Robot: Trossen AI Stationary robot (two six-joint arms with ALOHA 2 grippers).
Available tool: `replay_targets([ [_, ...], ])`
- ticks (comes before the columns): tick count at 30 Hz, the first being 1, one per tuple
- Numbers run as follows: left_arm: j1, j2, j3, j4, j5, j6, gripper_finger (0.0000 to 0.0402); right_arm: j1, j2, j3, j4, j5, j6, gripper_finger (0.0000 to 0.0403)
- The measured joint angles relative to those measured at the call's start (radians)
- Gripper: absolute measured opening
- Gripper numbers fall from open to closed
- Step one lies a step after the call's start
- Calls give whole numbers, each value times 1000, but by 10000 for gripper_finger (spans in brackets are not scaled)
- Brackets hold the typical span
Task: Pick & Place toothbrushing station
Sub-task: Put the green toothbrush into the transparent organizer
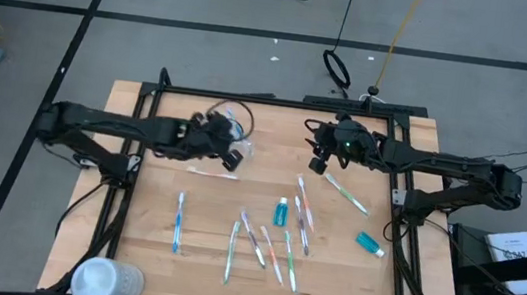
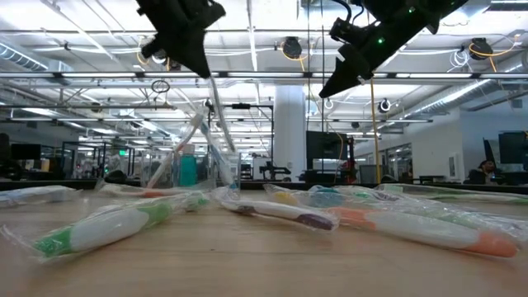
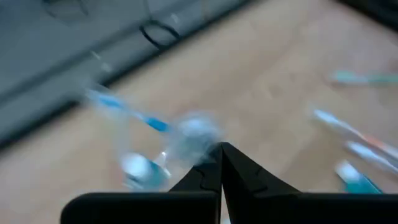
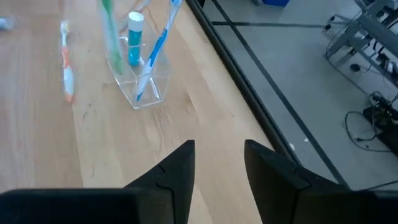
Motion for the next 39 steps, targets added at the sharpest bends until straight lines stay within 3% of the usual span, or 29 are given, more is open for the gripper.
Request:
replay_targets([
  [4, 0, -47, 0, -23, -99, 40, 2, 0, 0, 0, -27, 0, 4, 130],
  [15, 4, -57, 0, -57, -151, 139, 1, 0, 0, 0, -117, 0, 117, 130],
  [23, 13, -14, 0, -76, 120, 189, 20, 15, -1, -21, -171, 1, 139, 130],
  [27, 11, 40, 0, -59, 160, 297, 40, 50, 0, -62, -157, -1, 137, 130],
  [33, 18, 170, 0, 71, 367, 489, 78, 107, 0, -93, -133, 0, 135, 130],
  [39, 21, 322, 0, 160, 376, 569, 97, 157, 0, -93, -132, 0, 137, 130],
])
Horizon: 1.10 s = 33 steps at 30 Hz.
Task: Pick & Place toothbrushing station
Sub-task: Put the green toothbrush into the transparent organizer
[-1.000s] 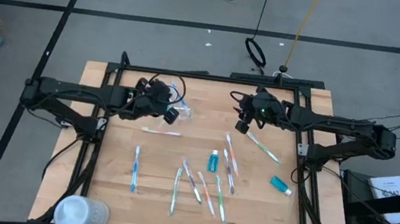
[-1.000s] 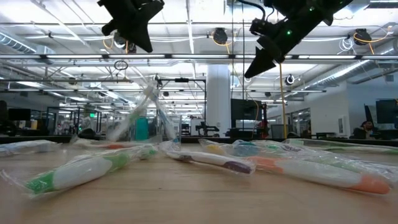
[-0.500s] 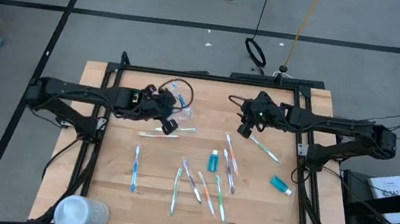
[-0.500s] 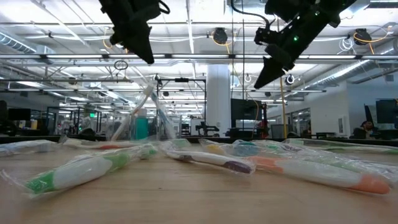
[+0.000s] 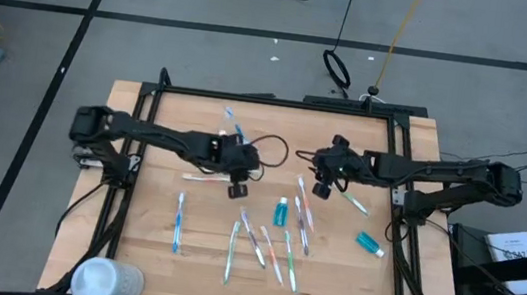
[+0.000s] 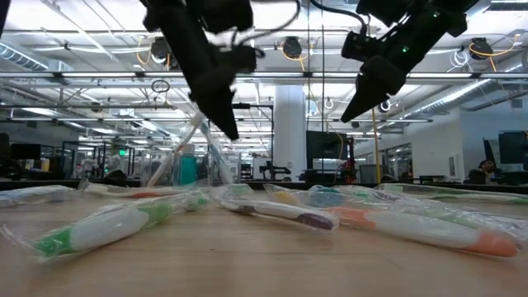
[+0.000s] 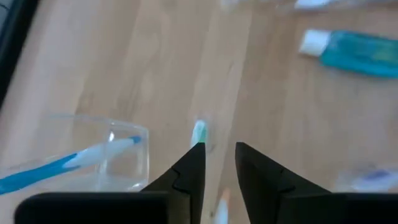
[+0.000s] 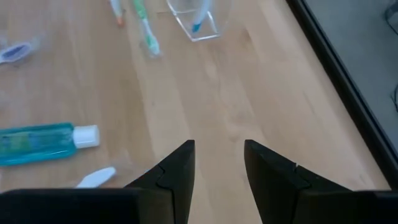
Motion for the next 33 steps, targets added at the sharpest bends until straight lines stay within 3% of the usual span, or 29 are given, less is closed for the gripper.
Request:
replay_targets([
  [5, 4, 112, 0, -2, -11, -6, 99, 21, 0, 0, -1, 0, 0, 130],
  [12, 5, 221, 0, -4, -137, 8, 99, 22, 0, 0, -1, 1, -2, 130],
  [20, 28, 260, 4, 1, -84, 21, 95, 22, 0, 0, 0, 2, -10, 130],
  [23, 38, 261, 4, 1, -60, 20, 74, 22, 0, 0, -1, 2, -10, 130],
  [27, 45, 262, 3, 0, -12, 21, 16, 22, 0, 0, 0, 3, -18, 130],
  [33, 38, 222, -3, -11, 1, -8, 14, 22, 0, 0, 0, 3, -18, 130],
])
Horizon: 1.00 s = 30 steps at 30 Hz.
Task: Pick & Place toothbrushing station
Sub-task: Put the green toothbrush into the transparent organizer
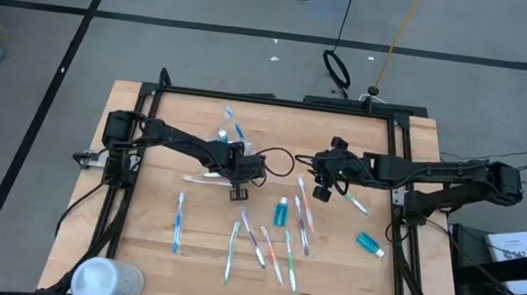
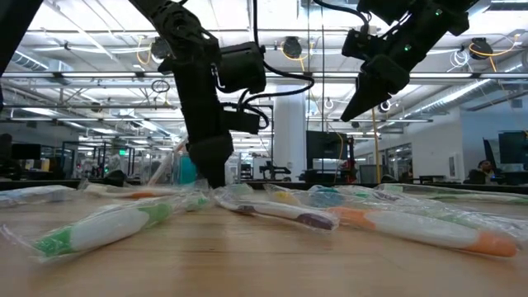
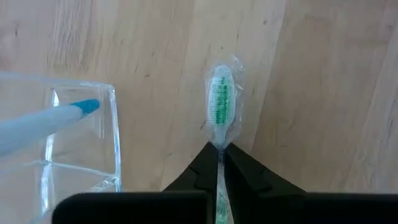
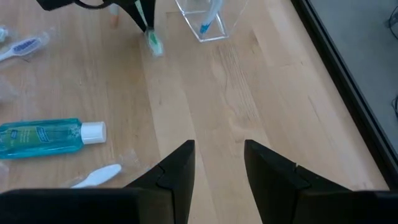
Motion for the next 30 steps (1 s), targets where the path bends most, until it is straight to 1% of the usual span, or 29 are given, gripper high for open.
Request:
replay_targets([
  [3, -11, -68, -2, -8, 0, -55, 5, 0, 0, 0, 0, 0, 0, 130],
  [5, -18, -131, 1, -9, -22, -97, 7, 0, 0, 0, 0, 0, 0, 130],
  [10, -43, -313, 0, -44, -102, -115, 4, 0, 0, 0, 11, 1, 0, 130],
  [13, -62, -427, 2, -53, -222, -131, 3, 0, 0, 0, 23, -1, 0, 130],
  [17, -69, -547, 2, -56, -391, -121, 3, 0, 0, 0, 38, -2, 0, 130],
  [20, -70, -611, -1, -63, -504, -99, 2, 0, 0, 0, 46, -2, 0, 130],
  [22, -69, -642, -34, -35, -590, -103, 2, 0, 0, 0, 46, -2, 0, 130],
  [24, -68, -670, -96, 51, -643, -102, 2, 0, 0, 0, 46, -2, 0, 130],
  [25, -66, -687, -142, 116, -651, -100, 1, 0, 0, 0, 46, -2, 0, 130],
  [27, -60, -719, -254, 263, -639, -84, 1, 0, 0, 0, 46, -2, 0, 130],
  [30, -41, -735, -419, 546, -610, -77, 2, 0, 0, 0, 48, -2, 0, 130],
])
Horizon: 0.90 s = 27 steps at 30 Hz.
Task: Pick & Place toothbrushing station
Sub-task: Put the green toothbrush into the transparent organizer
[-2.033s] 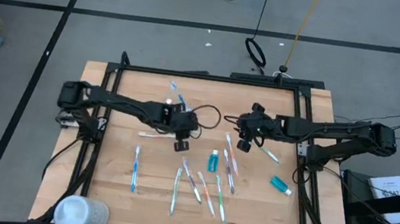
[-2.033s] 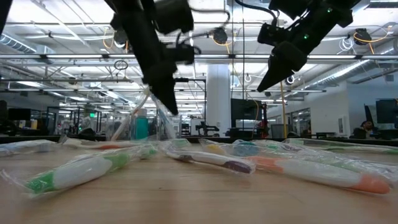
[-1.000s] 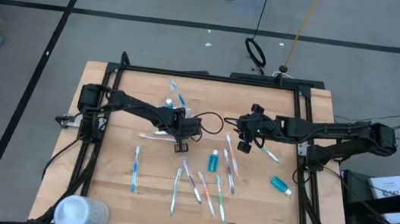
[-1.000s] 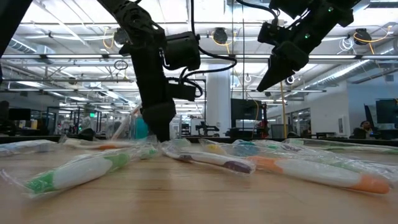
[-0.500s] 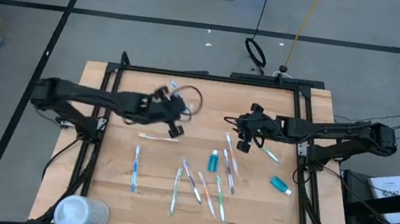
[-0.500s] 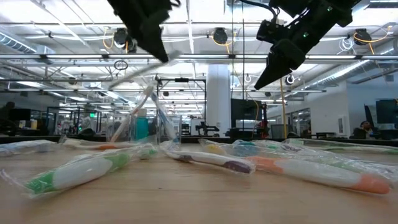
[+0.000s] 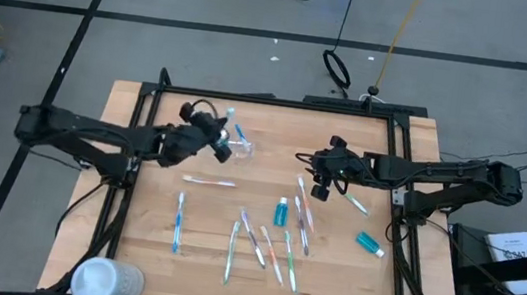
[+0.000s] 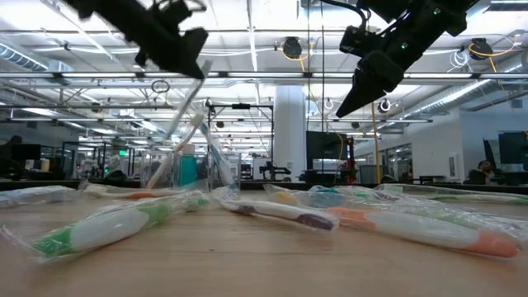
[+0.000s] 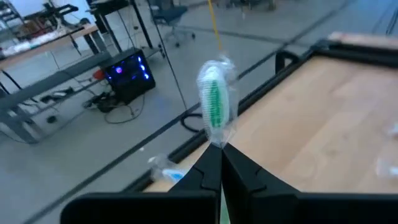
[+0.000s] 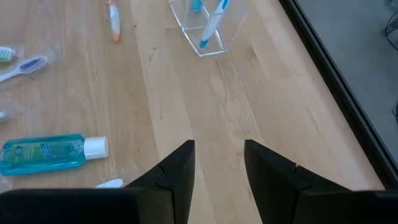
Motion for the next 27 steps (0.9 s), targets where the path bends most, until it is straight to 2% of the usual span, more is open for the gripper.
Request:
replay_targets([
  [6, 48, 14, -244, 383, -52, 3, 1, 0, 0, 0, 6, 0, 0, 130],
  [11, 59, 12, -327, 604, -54, 92, 1, 0, 0, 0, 6, 0, 0, 130],
  [16, 54, 11, -330, 701, -63, 225, 1, 0, 0, 0, 7, 0, 0, 130],
  [22, 38, 4, -329, 707, -186, 319, 1, 0, 0, 0, 6, 0, 0, 130],
  [25, 32, -6, -329, 701, -201, 316, 0, 0, 0, 0, 6, 0, 0, 130],
  [27, 32, -4, -329, 653, -188, 251, 0, 0, 0, 0, 6, 0, 0, 130],
])
